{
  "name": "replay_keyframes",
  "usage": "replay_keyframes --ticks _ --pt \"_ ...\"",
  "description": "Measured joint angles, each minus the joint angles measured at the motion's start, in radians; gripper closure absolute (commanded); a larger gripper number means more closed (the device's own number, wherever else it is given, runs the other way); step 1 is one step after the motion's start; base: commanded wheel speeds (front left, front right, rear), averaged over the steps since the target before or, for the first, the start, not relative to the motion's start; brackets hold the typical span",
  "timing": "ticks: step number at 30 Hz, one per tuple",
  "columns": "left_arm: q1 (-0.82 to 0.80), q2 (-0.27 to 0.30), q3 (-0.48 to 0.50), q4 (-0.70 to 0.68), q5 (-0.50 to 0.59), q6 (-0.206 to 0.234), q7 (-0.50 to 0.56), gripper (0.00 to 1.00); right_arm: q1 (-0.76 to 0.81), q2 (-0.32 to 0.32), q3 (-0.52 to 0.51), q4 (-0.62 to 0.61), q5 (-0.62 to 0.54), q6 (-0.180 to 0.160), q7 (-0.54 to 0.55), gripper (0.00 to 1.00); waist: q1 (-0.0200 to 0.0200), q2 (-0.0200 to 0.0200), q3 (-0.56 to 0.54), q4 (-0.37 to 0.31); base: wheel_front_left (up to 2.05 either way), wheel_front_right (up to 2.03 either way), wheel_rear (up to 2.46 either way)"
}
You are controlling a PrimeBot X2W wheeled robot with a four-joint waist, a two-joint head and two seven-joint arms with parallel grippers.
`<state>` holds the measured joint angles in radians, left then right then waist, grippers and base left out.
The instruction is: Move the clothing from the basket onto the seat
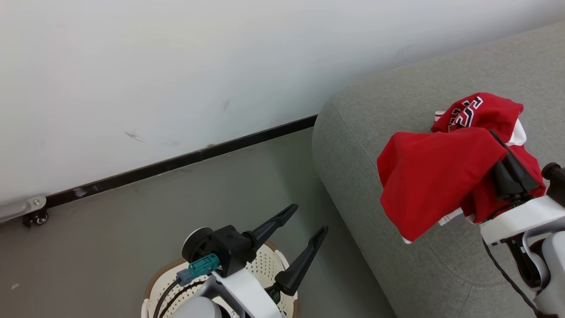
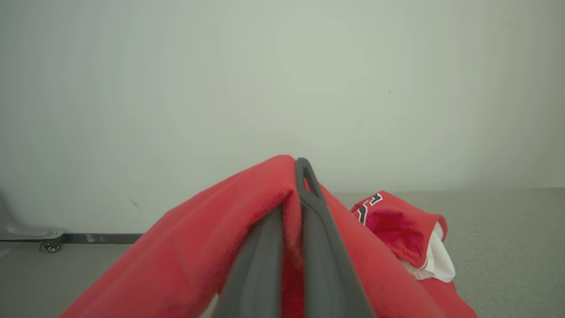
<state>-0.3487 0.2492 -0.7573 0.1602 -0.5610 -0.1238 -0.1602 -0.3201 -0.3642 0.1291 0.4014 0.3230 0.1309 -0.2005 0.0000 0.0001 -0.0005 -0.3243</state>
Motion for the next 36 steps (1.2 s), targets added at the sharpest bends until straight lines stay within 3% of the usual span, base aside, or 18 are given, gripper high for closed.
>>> replay_keyframes --ticks 22,36 --pt "0.0 0.025 -0.011 -0.008 -0.011 0.0 -0.018 0.0 0.007 0.002 -0.027 -0.033 -0.01 0.0 0.05 1.0 0.0 0.0 0.031 -0.042 0.0 0.0 0.0" --pt "-0.019 0.053 -0.002 -0.048 -0.01 0.0 -0.016 0.0 -0.241 -0.111 -0.095 0.04 -0.023 0.0 0.123 1.0 0.0 0.0 0.082 -0.019 0.0 0.0 0.0"
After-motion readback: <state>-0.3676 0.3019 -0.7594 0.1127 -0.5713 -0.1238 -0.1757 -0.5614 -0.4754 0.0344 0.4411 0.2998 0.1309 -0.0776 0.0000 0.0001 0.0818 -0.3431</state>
